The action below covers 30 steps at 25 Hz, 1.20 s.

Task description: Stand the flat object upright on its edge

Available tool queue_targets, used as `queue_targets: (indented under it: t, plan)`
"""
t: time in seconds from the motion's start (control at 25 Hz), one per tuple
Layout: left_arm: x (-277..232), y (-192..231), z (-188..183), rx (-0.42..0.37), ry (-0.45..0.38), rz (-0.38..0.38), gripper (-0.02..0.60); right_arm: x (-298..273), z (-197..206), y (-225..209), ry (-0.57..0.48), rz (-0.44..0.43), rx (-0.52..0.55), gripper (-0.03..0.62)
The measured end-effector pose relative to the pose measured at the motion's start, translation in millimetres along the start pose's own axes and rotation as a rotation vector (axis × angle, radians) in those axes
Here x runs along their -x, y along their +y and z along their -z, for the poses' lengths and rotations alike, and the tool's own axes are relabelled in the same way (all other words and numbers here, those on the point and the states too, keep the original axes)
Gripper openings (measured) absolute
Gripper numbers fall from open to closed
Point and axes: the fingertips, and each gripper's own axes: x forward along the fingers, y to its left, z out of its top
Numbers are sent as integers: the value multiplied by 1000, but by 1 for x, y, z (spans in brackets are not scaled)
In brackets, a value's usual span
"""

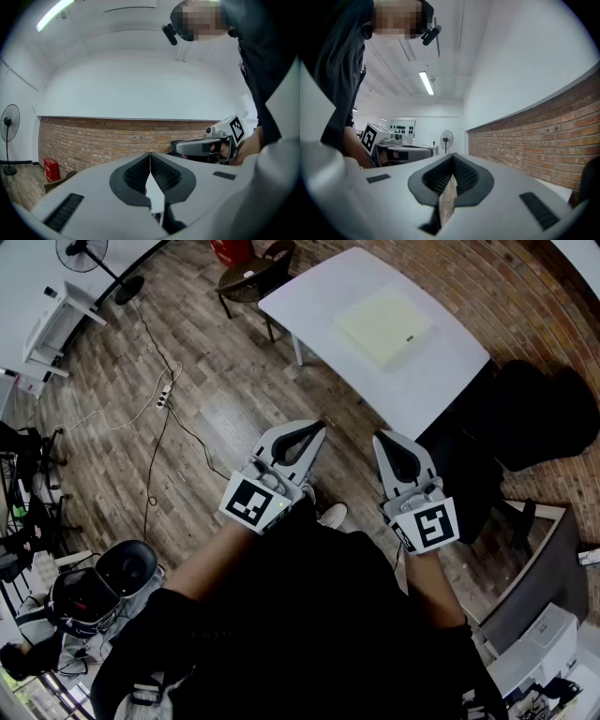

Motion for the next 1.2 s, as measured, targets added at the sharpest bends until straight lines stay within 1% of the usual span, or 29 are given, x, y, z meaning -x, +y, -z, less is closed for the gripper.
queue_targets:
  t: [0.4, 0.64, 0.88, 1.0, 1.2]
  plan:
    - [11, -4, 2, 4, 7, -6, 18, 2, 2, 9, -3, 9, -6, -5]
    - [17, 6, -1, -1, 15, -19, 18, -6, 2, 12, 5, -1, -28, -5]
    - [15, 28, 1, 16, 18, -13, 19, -33, 8, 13, 25, -13, -43, -5]
    - [17, 46, 4, 37, 24, -9, 18, -52, 11, 17, 36, -16, -47, -5]
    - [18, 80, 7, 48, 23, 0, 18, -85, 20, 18, 65, -7, -59, -5]
